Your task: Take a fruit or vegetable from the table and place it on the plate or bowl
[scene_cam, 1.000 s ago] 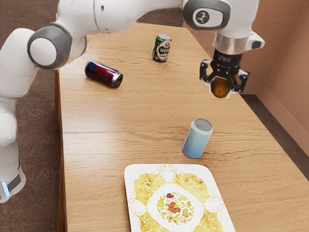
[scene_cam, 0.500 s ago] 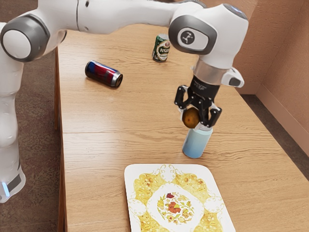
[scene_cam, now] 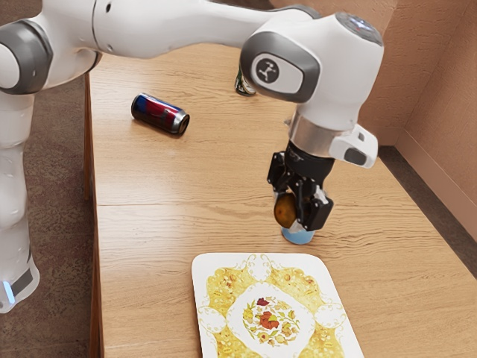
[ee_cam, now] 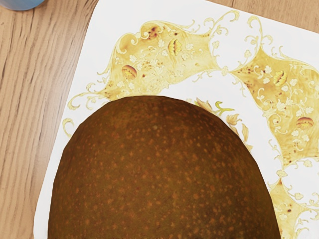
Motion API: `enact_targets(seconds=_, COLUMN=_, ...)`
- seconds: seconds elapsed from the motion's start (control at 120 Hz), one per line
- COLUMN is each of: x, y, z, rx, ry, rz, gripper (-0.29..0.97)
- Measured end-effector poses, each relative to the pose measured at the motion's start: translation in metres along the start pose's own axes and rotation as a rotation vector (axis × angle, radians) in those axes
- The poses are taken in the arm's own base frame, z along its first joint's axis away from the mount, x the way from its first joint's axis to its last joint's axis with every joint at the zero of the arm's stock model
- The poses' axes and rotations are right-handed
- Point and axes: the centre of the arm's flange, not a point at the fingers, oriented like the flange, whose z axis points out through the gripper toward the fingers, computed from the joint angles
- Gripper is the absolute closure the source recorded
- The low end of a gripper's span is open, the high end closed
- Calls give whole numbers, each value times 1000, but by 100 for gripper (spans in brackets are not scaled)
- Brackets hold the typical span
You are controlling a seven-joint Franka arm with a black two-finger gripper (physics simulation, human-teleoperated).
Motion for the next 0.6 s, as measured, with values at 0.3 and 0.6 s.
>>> enact_targets(seconds=0.3, x=0, y=0, z=-1, rx=-1, ry=3, rz=43, gripper=11)
enact_targets(seconds=0.6, x=22, y=-29, z=-19, rx=-5, ry=32, rz=20, gripper=1)
